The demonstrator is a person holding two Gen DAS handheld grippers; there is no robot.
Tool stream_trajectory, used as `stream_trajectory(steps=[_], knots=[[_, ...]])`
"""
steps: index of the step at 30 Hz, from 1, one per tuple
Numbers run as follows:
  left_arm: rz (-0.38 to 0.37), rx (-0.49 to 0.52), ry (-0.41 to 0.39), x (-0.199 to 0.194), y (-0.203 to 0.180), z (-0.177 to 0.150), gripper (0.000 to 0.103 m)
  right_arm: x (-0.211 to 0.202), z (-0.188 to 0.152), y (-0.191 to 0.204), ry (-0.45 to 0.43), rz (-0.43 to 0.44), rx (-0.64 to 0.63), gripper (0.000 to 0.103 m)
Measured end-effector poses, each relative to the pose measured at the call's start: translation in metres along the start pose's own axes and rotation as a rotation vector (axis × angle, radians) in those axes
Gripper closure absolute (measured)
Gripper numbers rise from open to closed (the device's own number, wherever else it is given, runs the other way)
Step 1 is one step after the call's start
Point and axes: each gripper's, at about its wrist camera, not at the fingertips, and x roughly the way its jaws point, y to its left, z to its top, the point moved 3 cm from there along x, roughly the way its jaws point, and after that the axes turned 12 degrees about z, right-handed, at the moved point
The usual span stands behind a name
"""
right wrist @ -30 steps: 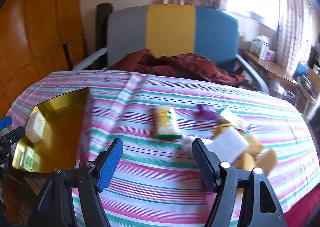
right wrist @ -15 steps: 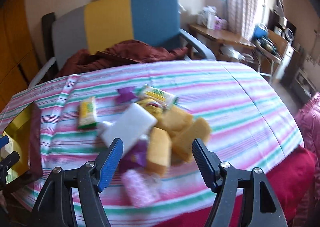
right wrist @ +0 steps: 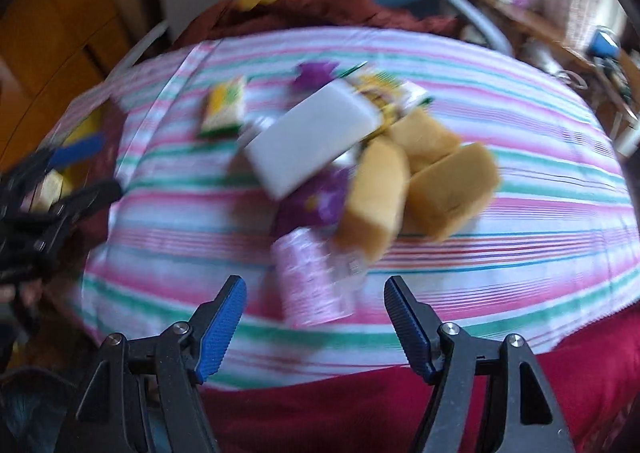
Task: Organize objects
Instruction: 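Withdraw both grippers from the tray toward the item pile, then grasp white sponge block with left gripper while right gripper grasps pink roller, then place white sponge in tray with left gripper while right gripper drops pink roller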
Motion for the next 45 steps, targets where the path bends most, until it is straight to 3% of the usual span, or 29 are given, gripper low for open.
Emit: stream_trajectory(steps=[6, 11, 15, 22, 24, 25, 27, 34, 39, 45], knots=[[-0.09, 0.08, -0.017, 0.022, -0.029, 0.03, 0.019, 0.003, 0.002, -0.005, -0.007, 0.034, 0.025, 0.03], [-0.111, 0.184, -0.026, 0.044, -0.058, 0.052, 0.011, 0.004, 0.001, -0.008, -0.003, 0.077, 0.044, 0.03], [-0.111, 0.243, -0.007, 0.066, -0.08, 0.065, 0.01, 0.004, 0.001, -0.007, 0.008, 0.114, 0.042, 0.03], [-0.119, 0.27, 0.059, 0.106, -0.101, 0.072, 0.008, 0.005, 0.001, -0.014, 0.011, 0.16, 0.095, 0.03], [-0.122, 0.247, 0.072, 0.115, -0.1, 0.073, 0.026, 0.006, 0.001, -0.014, 0.019, 0.154, 0.096, 0.03], [-0.148, 0.231, 0.093, 0.116, -0.098, 0.072, 0.047, 0.007, 0.002, -0.015, 0.022, 0.148, 0.1, 0.03], [-0.193, 0.174, 0.094, 0.11, -0.089, 0.071, 0.046, 0.01, 0.003, -0.018, 0.038, 0.135, 0.11, 0.03], [-0.209, 0.05, 0.016, 0.063, -0.043, 0.066, 0.046, 0.027, 0.015, -0.019, 0.135, 0.029, 0.09, 0.03], [-0.202, -0.053, 0.0, 0.032, -0.005, 0.047, 0.046, 0.044, 0.028, -0.02, 0.202, 0.001, 0.067, 0.029], [-0.151, -0.103, -0.015, 0.0, 0.025, 0.015, 0.046, 0.061, 0.029, -0.014, 0.281, -0.07, 0.008, 0.032]])
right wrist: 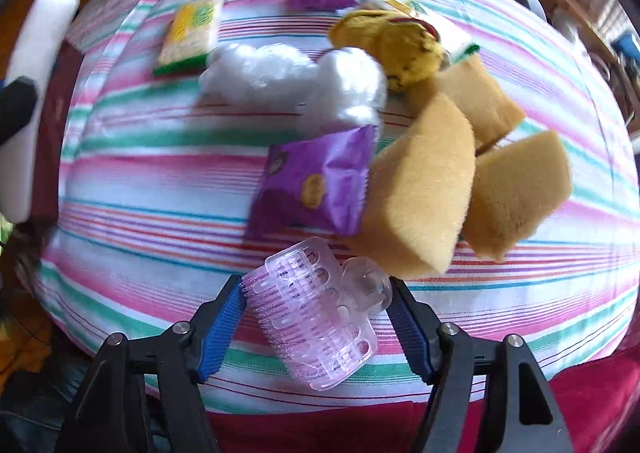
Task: Organize objects
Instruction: 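Place white sponge in tray with left gripper while right gripper drops pink roller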
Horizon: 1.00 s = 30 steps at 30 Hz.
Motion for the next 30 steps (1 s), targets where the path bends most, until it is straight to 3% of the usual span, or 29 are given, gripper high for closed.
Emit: stream_trajectory(steps=[8, 15, 22, 30], knots=[[0.061, -0.1, -0.024, -0.04, 0.038, -0.033, 0.046, -0.028, -0.018, 0.015, -0.068, -0.029, -0.041, 0.032], [0.144, -0.25, -0.05, -0.079, 0.082, -0.063, 0.046, -0.074, -0.013, 0.062, -0.217, 0.071, -0.169, 0.032], [0.284, -0.398, -0.073, -0.122, 0.141, -0.103, 0.046, -0.065, 0.01, 0.16, -0.289, 0.179, -0.327, 0.032], [0.449, -0.567, -0.067, -0.163, 0.208, -0.162, 0.046, -0.046, 0.033, 0.25, -0.276, 0.267, -0.49, 0.032]])
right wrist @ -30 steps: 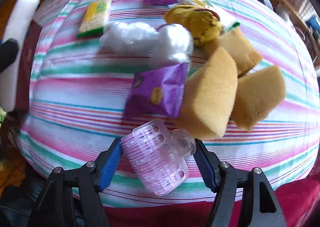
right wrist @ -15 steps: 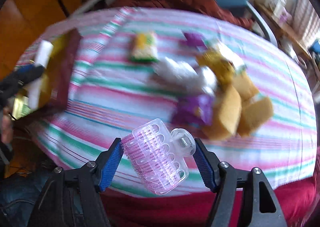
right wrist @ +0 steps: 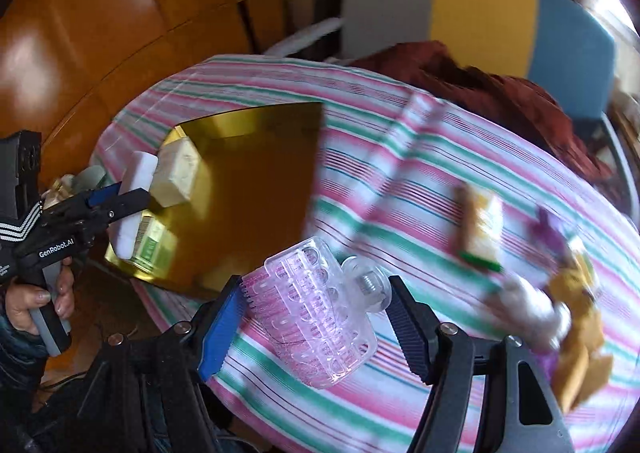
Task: Organize objects
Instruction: 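Place white sponge in tray with left gripper while right gripper drops pink roller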
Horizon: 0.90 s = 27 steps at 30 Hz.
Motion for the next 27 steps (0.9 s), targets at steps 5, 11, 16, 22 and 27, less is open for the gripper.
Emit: stream_trajectory(steps=[5, 11, 16, 22, 27], knots=[[0.026, -0.064, 0.016, 0.0, 0.031, -0.011, 0.046, 0.032, 0.025, 0.019, 0.048, 0.024, -0.053, 0.032], [0.019, -0.047, 0.033, 0.003, 0.032, -0.02, 0.045, 0.074, 0.055, 0.027, 0.09, 0.018, -0.08, 0.032], [0.018, -0.059, 0.051, 0.008, 0.032, -0.026, 0.04, 0.108, 0.096, 0.024, 0.062, -0.024, -0.066, 0.031], [0.035, -0.087, 0.053, 0.006, 0.039, -0.031, 0.028, 0.122, 0.131, 0.009, -0.022, -0.074, 0.005, 0.02], [0.071, -0.102, 0.031, 0.0, 0.044, -0.029, 0.028, 0.107, 0.122, 0.001, -0.071, -0.076, 0.04, 0.02]])
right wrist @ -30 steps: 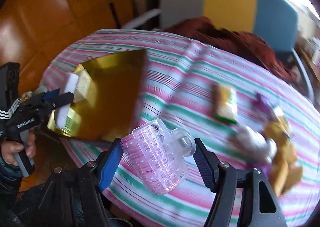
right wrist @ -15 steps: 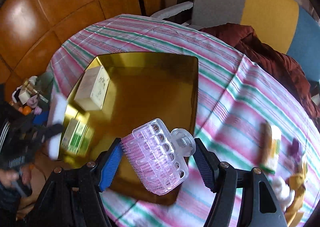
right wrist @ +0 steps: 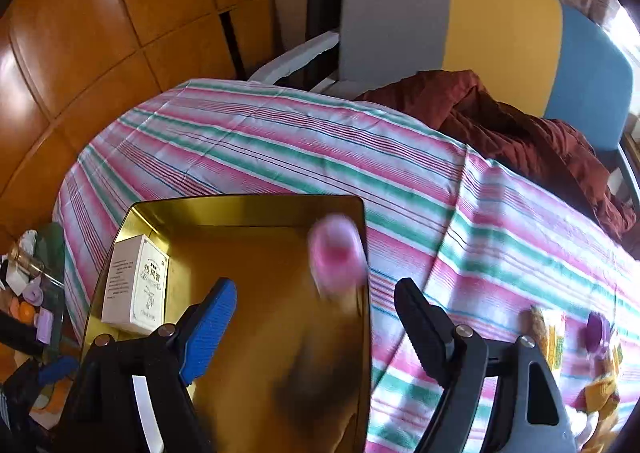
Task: Organize objects
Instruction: 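Place white sponge in tray with left gripper while right gripper drops pink roller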
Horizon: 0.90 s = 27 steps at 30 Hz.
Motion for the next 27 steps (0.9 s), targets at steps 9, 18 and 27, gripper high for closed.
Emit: stream_trajectory(steps=[9, 18, 27], knots=[[0.099, 0.044, -0.072, -0.013, -0.016, 0.013, 0.026, -0.031, -0.055, 0.011, -0.025, 0.003, -0.013, 0.02], [0.145, 0.082, -0.11, -0.029, -0.033, 0.016, 0.025, -0.057, -0.093, 0.028, -0.06, -0.004, -0.052, 0.02], [0.175, 0.12, -0.135, -0.039, -0.046, 0.014, 0.024, -0.079, -0.111, 0.036, -0.115, -0.03, -0.063, 0.02]])
